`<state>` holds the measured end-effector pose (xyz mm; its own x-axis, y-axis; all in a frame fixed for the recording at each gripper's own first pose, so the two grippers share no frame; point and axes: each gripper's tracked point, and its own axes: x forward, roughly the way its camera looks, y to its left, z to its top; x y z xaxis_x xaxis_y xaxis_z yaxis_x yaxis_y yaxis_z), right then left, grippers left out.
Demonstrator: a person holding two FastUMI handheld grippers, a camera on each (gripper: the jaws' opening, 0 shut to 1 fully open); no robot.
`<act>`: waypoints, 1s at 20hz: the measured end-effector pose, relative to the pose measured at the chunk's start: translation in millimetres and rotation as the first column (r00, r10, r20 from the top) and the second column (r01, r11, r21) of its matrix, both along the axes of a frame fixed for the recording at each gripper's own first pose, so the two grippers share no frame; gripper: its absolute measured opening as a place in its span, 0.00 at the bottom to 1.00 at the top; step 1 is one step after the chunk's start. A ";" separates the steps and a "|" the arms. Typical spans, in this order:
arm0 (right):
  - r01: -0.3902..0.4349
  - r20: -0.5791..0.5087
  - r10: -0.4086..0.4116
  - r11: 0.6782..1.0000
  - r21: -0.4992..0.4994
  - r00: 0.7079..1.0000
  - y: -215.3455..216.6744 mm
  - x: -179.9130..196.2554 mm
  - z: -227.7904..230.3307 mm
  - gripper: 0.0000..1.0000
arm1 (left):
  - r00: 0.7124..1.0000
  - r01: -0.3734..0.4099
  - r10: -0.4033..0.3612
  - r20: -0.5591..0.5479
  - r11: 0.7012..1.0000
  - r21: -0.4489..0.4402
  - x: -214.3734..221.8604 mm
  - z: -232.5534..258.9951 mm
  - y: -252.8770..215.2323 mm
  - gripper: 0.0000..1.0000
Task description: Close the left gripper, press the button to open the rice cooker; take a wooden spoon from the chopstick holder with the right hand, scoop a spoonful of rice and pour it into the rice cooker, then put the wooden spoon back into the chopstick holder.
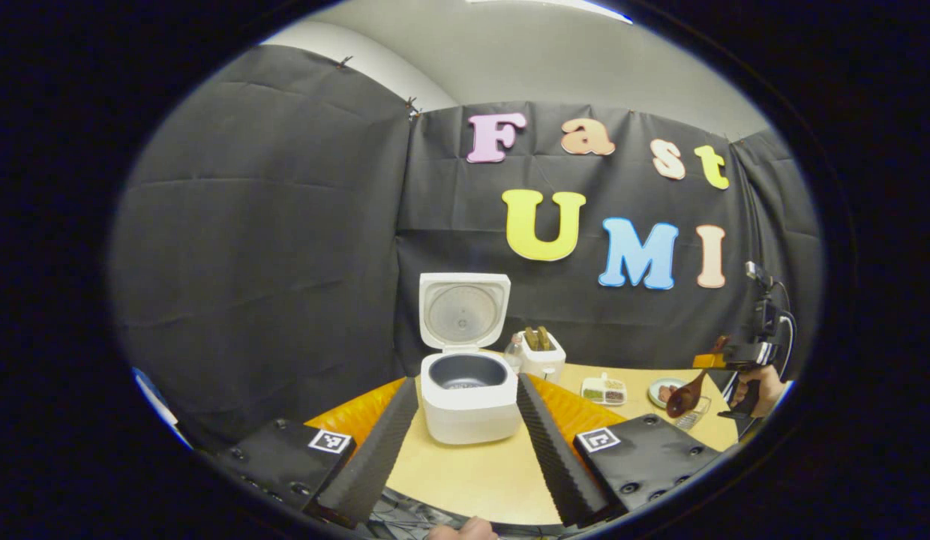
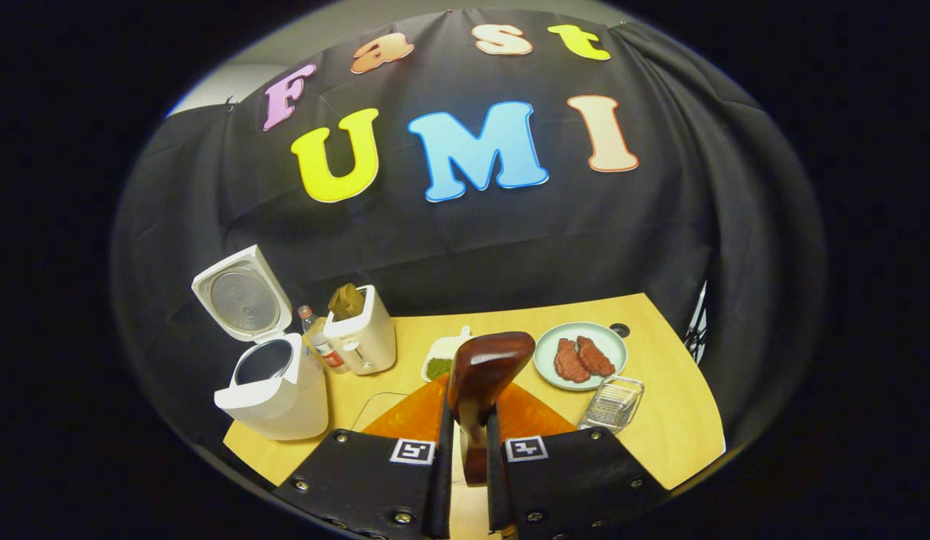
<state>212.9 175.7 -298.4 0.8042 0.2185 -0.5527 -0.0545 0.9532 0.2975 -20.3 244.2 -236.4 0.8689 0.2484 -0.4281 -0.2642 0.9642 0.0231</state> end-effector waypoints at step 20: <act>-0.230 -0.234 0.212 0.972 -0.054 0.949 81.7 11.4 -149.1 0.20 | 0.960 -0.204 0.211 -0.183 0.977 0.055 4.5 -52.5 53.1 0.94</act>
